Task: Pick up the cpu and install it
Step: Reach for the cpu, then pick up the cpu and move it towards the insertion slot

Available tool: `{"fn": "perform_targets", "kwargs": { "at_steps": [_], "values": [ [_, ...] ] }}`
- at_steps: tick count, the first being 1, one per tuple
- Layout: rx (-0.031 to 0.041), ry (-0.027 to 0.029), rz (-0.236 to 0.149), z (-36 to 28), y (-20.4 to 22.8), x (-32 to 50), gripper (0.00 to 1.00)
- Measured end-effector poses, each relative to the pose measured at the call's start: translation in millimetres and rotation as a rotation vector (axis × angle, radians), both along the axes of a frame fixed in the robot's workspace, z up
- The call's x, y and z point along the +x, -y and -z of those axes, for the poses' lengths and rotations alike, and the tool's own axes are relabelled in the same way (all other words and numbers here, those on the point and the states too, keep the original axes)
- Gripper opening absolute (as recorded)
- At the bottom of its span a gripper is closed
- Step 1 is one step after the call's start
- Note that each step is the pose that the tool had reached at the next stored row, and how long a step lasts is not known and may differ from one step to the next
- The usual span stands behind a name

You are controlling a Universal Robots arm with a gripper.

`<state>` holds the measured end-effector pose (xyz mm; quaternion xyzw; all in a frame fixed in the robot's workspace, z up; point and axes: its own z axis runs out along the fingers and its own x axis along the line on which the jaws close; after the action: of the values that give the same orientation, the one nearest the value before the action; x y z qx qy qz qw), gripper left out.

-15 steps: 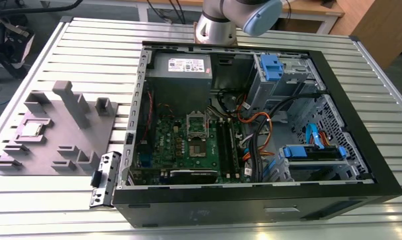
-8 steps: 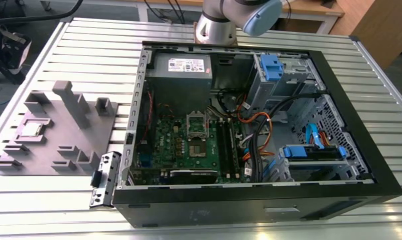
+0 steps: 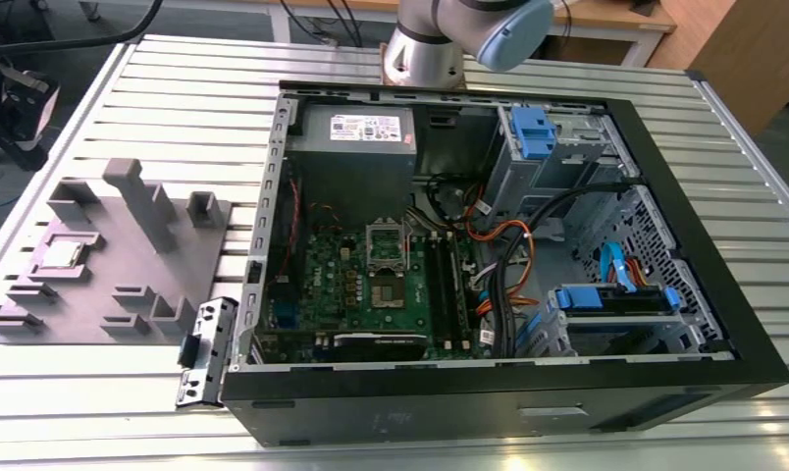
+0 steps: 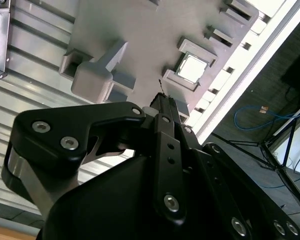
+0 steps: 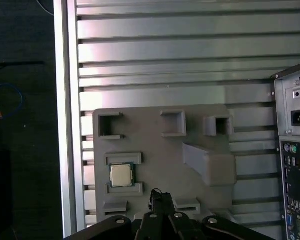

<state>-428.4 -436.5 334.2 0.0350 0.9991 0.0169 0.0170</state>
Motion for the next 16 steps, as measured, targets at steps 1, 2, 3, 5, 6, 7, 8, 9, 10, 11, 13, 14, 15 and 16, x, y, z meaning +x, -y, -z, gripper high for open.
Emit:
{"fn": "perform_targets", "kwargs": {
  "at_steps": [1,2,3,5,6,7,8,9,10,11,13,14,15,16],
  "values": [
    [0.0,-0.0001,0.0,1.0,0.6,-0.6,0.11],
    [0.0001,0.0002,0.0,2.4,1.1,-0.9,0.11],
    [0.0001,0.0001,0.0,3.4,1.5,-1.2,0.11],
    [-0.0001,-0.0001,0.0,4.2,1.8,-1.3,0.11],
    [-0.0001,-0.0002,0.0,4.3,1.8,-1.3,0.11],
    [-0.0001,-0.0002,0.0,4.3,1.8,-1.2,0.11],
    [0.0,-0.0001,0.0,4.7,1.8,-1.3,0.11],
    [0.0,0.0,0.0,4.9,1.8,-1.3,0.11],
    [0.0,0.0,0.0,4.9,1.8,-1.2,0.11],
    [0.0,0.0,0.0,4.9,1.8,-1.2,0.11],
    [0.0,0.0,0.0,4.9,1.8,-1.2,0.11],
    [0.0,-0.0001,0.0,4.9,1.8,-1.3,0.11],
    [0.0,0.0,0.0,5.0,1.8,-1.2,0.11],
    [0.0,-0.0001,0.0,4.9,1.8,-1.3,0.11]
  ]
}}
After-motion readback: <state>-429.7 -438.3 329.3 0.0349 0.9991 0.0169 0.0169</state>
